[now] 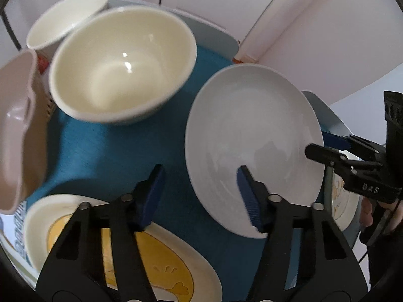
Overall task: Organize plates and bowls
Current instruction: 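Reach both grippers to the plain white plate and grasp its rim, then lift the white plate with both grippers over the yellow-printed plate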
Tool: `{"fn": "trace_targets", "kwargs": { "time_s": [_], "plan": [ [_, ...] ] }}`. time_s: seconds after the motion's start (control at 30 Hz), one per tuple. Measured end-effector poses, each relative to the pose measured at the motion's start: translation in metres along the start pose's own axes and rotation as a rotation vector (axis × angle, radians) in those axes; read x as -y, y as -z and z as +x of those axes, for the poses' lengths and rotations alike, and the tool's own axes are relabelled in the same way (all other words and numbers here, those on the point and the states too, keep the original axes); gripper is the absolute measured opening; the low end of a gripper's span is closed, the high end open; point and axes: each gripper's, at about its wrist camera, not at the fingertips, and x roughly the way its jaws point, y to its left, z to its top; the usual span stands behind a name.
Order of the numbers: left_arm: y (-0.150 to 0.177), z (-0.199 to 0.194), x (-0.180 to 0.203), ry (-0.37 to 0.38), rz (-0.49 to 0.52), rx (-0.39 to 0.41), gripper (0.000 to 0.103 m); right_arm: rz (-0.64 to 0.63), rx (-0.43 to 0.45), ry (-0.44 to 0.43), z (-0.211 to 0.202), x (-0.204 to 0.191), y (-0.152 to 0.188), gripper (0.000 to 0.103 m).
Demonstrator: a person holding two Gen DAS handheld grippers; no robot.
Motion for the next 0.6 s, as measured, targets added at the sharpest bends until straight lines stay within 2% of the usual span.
{"fn": "trace_targets", "kwargs": {
  "time_s": [0.07, 0.13, 0.2, 0.23, 0.6],
  "plan": [
    [0.000, 0.003, 0.000, 0.011, 0.004, -0.013, 0.040, -0.002, -0.009, -0.012, 0.005, 0.001, 0.000, 0.034],
    [0.000, 0.007, 0.000, 0.021, 0.007, -0.024, 0.034, -0.005, -0.017, -0.017, 0.008, 0.002, 0.000, 0.031],
    [0.000, 0.009, 0.005, 0.007, 0.024, -0.018, 0.034, -0.004, -0.015, -0.021, 0.011, 0.004, 0.000, 0.024],
    [0.000, 0.009, 0.006, 0.007, 0.035, -0.015, 0.029, -0.004, -0.012, -0.025, 0.011, 0.004, 0.000, 0.020],
    [0.009, 0.001, 0.027, -0.054, 0.085, 0.015, 0.028, -0.010, 0.024, -0.031, 0.007, 0.005, 0.003, 0.019]
  ]
}}
